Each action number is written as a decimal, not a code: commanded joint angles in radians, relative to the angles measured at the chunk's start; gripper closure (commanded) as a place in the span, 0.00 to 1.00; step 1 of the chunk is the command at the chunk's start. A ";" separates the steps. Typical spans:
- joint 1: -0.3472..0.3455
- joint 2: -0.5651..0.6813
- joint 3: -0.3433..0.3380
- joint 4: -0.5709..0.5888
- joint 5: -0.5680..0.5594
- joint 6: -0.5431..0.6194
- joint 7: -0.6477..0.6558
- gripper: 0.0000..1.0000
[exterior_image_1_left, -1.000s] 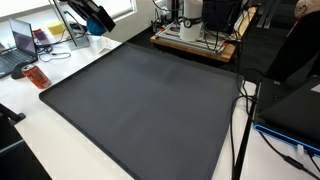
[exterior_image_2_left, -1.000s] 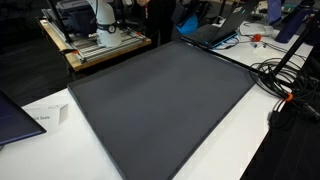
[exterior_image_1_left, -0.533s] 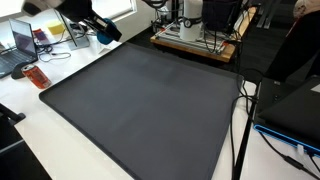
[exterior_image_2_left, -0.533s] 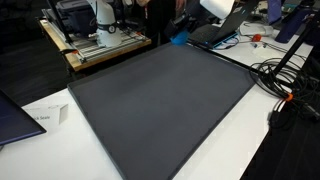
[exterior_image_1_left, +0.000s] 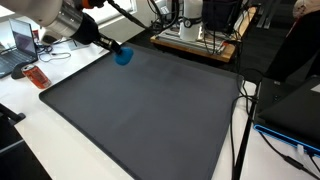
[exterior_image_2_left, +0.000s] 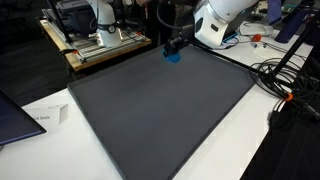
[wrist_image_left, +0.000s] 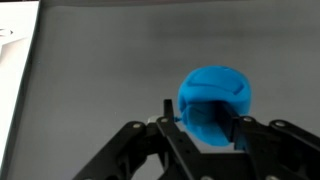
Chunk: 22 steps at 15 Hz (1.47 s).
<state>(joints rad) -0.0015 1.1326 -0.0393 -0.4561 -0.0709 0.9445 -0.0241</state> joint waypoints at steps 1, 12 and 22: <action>0.002 0.014 -0.013 0.016 -0.032 -0.042 -0.056 0.19; -0.040 -0.020 0.024 0.005 0.048 0.098 0.012 0.00; -0.006 -0.108 0.000 0.012 0.021 0.149 0.035 0.00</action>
<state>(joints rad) -0.0194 1.0654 -0.0313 -0.4389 -0.0412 1.1014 -0.0183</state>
